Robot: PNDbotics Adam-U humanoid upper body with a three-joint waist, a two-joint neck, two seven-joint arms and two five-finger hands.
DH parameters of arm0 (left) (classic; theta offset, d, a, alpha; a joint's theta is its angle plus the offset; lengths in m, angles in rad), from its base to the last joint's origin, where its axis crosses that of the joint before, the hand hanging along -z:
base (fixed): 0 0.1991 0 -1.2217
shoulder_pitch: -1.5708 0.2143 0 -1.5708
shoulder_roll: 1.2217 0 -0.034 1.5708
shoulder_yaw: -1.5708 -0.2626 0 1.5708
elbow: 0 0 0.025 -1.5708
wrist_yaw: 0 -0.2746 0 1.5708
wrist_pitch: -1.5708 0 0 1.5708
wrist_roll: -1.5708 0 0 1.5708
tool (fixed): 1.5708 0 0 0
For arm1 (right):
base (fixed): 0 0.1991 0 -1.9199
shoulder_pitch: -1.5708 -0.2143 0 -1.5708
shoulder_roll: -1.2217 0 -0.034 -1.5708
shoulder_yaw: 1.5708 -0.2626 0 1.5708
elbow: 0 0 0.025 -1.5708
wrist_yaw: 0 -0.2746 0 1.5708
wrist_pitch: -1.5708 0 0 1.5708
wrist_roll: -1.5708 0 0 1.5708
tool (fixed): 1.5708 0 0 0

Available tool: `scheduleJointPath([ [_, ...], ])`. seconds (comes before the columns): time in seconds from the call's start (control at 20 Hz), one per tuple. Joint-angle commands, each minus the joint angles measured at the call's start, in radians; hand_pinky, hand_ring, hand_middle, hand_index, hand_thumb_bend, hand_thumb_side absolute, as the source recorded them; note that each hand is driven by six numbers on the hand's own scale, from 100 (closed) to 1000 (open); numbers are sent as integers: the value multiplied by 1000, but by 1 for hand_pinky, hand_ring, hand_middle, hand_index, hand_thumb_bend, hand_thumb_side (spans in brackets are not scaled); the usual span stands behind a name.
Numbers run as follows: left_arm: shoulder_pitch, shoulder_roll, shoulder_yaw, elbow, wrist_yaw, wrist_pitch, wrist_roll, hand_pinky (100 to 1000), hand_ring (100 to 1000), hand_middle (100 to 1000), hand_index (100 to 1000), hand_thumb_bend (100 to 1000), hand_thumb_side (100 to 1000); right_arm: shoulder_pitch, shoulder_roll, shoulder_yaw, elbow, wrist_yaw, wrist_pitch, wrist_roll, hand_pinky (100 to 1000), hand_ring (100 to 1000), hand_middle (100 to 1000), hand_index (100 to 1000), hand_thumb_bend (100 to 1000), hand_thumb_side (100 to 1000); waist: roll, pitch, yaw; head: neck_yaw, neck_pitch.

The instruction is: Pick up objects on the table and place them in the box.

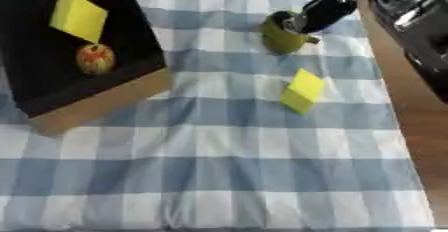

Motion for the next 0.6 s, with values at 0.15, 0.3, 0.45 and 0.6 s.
scheduleJointPath([
  [0.15, -5, 26, 10, -17, -7, 1, 7, 762, 842, 750, 813, 462, 683, 94, -78, -53, -117, -21, 52, -30, 896, 916, 798, 930, 282, 182, 20, -13, -9, 10, -7],
  [0.3, -3, 27, 11, -17, -8, 2, 8, 762, 842, 750, 813, 461, 684, 144, -80, -61, -125, -17, 58, -41, 897, 916, 792, 931, 283, 226, 22, -12, -12, 11, -8],
  [0.45, -1, 27, 11, -17, -8, 4, 7, 762, 843, 751, 813, 459, 686, 189, -78, -59, -126, -1, 69, -41, 895, 915, 780, 932, 274, 290, 24, -11, -14, 12, -8],
  [0.6, 0, 26, 11, -17, -8, 5, 7, 762, 843, 751, 813, 459, 685, 217, -73, -54, -126, 17, 81, -39, 897, 917, 765, 933, 275, 330, 25, -11, -16, 12, -7],
])
